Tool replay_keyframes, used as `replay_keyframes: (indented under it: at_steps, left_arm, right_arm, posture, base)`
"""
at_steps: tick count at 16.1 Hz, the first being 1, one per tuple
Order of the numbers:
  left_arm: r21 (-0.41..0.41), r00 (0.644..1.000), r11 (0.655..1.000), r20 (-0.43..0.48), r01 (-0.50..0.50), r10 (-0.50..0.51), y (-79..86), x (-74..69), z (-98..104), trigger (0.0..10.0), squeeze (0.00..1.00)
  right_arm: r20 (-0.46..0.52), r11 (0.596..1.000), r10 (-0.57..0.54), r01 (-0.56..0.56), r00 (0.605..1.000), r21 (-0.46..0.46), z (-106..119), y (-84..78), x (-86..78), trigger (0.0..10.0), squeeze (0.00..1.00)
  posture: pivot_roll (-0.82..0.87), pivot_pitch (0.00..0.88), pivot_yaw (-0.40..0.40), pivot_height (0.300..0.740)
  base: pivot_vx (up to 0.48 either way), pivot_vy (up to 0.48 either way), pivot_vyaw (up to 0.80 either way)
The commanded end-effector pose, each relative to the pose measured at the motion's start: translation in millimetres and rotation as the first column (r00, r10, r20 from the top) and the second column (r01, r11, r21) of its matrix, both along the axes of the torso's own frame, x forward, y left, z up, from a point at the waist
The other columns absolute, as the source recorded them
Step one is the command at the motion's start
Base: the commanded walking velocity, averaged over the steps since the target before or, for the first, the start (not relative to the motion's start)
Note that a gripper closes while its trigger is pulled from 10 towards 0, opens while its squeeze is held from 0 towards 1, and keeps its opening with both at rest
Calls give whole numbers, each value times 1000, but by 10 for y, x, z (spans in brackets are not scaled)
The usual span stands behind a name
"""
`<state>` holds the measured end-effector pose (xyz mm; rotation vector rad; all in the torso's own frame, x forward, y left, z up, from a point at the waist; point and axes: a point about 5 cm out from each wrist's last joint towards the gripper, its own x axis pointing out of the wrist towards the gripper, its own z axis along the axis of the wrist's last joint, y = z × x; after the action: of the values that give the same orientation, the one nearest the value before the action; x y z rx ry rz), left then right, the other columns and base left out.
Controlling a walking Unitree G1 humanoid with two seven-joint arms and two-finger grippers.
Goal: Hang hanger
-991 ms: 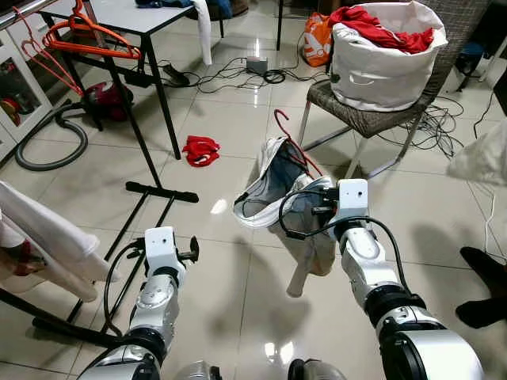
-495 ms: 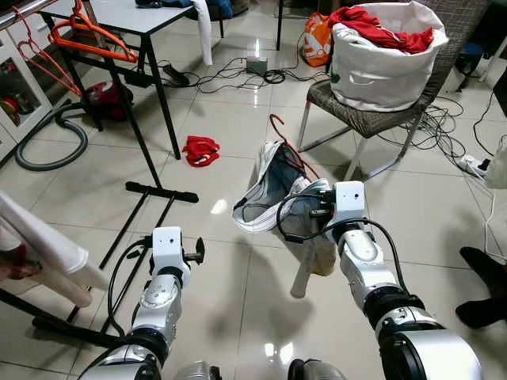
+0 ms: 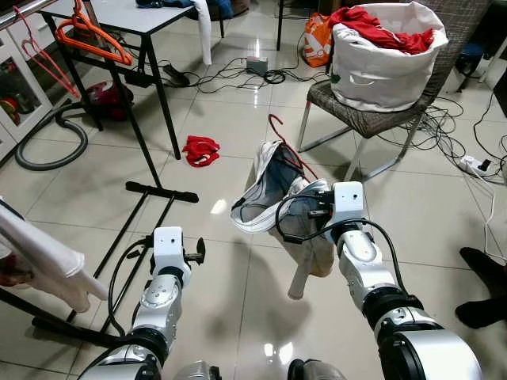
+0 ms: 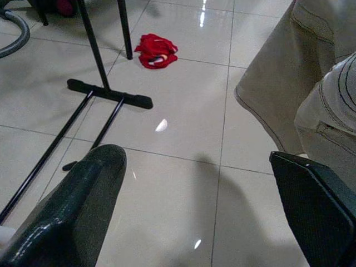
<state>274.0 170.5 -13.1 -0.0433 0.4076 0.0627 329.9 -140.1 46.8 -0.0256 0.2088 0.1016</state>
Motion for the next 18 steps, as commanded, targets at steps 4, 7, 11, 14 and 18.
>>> replay_keyframes:
  at_steps: [4,7,11,14,18]
  left_arm:
    - [8,1000,1000,-13,0,0,-12,-10,-17,10000,0]
    - [2,1000,1000,-7,-7,7,-12,-3,-9,10000,0]
    - [11,1000,1000,-5,-9,9,13,20,10,10000,0]
    - [11,1000,1000,-3,-10,10,8,29,16,10000,0]
    - [14,1000,1000,-19,-8,9,28,5,-9,10000,0]
  right_arm:
    - [83,1000,4,-4,997,-1,181,6,109,10000,161]
    - [85,1000,3,-4,996,6,194,14,119,10000,157]
    - [91,1000,5,-6,996,9,236,35,155,10000,161]
    - [89,1000,7,-7,996,4,246,16,167,10000,161]
    - [82,1000,9,-9,997,-3,247,-10,175,10000,153]
  posture:
    - [-56,0,2,740]
    - [-52,0,1,740]
    - [-48,0,-1,740]
    - [-44,0,-4,740]
    - [-51,0,-2,740]
  base:
    - [0,0,0]
    - [0,0,0]
    - [0,0,0]
    - [0,0,0]
    - [0,0,0]
